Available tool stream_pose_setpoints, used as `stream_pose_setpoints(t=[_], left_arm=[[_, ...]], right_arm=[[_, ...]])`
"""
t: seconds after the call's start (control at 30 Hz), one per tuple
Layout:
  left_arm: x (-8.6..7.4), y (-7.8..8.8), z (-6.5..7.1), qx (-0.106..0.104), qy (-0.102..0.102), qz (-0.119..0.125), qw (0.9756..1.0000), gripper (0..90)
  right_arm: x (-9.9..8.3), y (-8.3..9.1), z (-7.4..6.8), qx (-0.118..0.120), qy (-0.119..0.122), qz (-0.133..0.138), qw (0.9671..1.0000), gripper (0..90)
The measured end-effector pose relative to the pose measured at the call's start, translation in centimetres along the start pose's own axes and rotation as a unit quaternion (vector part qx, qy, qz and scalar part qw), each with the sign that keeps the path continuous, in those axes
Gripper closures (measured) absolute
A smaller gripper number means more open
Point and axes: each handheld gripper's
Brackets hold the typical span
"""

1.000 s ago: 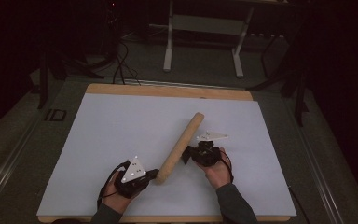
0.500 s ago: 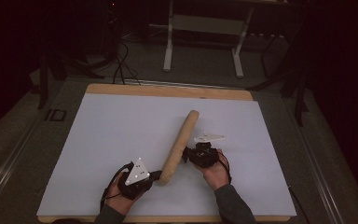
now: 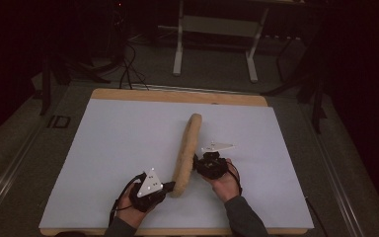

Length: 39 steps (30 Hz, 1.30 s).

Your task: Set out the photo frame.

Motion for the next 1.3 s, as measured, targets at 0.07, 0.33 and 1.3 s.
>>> stream_pose_setpoints(t=[0.07,0.33,1.3], left_arm=[[0.0,-0.1,0.1,0.000,-0.002,0.000,1.0000,90.0],[0.1,-0.4,0.4,0.001,-0.006,0.001,1.0000,90.0],[0.1,-1.3,0.8,0.006,-0.010,-0.008,0.9999,90.0]], right_arm=[[0.0,-0.2,-0.2,0.002,0.002,-0.002,1.0000,90.0],[0.0,-0.5,-0.6,0.008,0.011,-0.008,0.9999,90.0],[-0.3,-1.5,-1.6,0.052,0.037,-0.025,0.9976,90.0]])
Point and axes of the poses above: each handheld gripper's, and its own axes: y roughly backward along the jaws, x roughly out of its top, z roughly to its right, and after that the axes turned 6 degrees about y, right-handed
